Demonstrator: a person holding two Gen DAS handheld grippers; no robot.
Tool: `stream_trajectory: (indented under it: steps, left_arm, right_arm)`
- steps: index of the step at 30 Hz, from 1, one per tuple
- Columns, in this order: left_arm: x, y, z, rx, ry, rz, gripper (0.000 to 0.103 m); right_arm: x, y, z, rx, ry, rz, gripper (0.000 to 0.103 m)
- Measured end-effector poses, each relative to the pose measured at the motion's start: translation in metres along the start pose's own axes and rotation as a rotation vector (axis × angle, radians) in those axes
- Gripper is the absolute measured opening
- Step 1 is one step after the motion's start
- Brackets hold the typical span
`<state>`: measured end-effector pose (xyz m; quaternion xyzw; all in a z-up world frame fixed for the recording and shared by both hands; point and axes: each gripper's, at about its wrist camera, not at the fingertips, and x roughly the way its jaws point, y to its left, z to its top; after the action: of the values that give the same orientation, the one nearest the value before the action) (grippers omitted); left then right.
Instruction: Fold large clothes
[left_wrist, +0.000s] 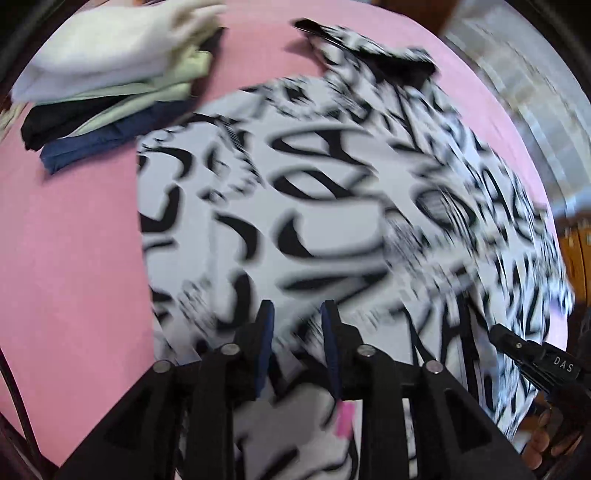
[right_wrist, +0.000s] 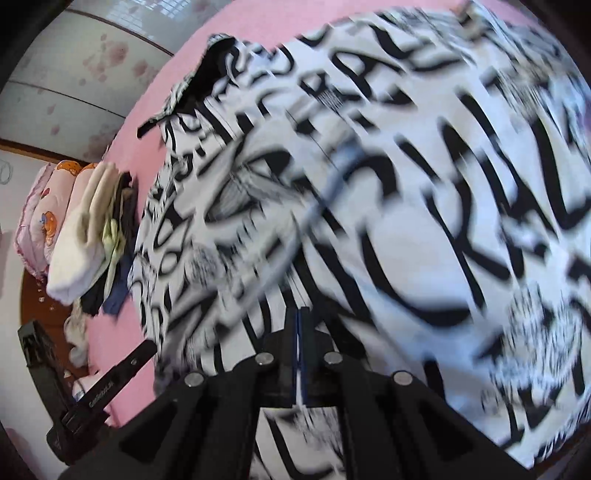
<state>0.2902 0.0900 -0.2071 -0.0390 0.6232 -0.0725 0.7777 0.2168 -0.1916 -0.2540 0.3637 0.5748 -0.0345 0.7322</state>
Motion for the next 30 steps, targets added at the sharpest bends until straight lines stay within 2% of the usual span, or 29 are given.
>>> stream_trajectory:
  steps: [2, 6, 8, 12, 14, 16, 20, 22, 27, 30]
  left_arm:
    - [-0.007, -0.018, -0.015, 0.029, 0.024, 0.000, 0.031]
    - [-0.019, -0.046, -0.034, 0.036, 0.055, 0.004, 0.051]
    - [-0.027, -0.060, -0.043, 0.030, 0.060, -0.002, 0.052]
    - [-0.036, -0.093, -0.056, 0.039, 0.078, 0.013, 0.060]
    - [-0.039, -0.113, -0.062, 0.044, 0.097, 0.028, 0.061]
    - [-0.041, -0.133, -0.065, 0.041, 0.112, 0.027, 0.065]
    - [-0.047, -0.177, -0.073, 0.055, 0.110, 0.016, 0.077]
    - [-0.048, -0.201, -0.076, 0.068, 0.107, 0.019, 0.079]
    - [-0.048, -0.265, -0.088, 0.104, 0.114, -0.011, 0.083]
    - [-0.044, -0.303, -0.095, 0.143, 0.121, -0.016, 0.083]
  right_arm:
    - [-0.009, -0.014, -0.010, 0.002, 0.036, 0.016, 0.002]
    - [-0.036, -0.047, -0.022, -0.005, 0.043, -0.023, 0.002]
    - [-0.049, -0.065, -0.021, 0.011, 0.039, -0.036, 0.002]
    - [-0.080, -0.105, -0.016, 0.046, 0.038, -0.043, 0.006]
    - [-0.093, -0.123, -0.011, 0.063, 0.036, -0.040, 0.013]
    - [-0.109, -0.142, -0.006, 0.078, 0.035, -0.032, 0.028]
    - [-0.134, -0.175, 0.005, 0.093, 0.023, -0.015, 0.034]
    - [-0.146, -0.196, 0.012, 0.113, 0.021, 0.000, 0.040]
    - [-0.169, -0.252, 0.032, 0.201, 0.010, 0.039, 0.042]
    - [-0.183, -0.284, 0.045, 0.248, -0.018, 0.034, 0.042]
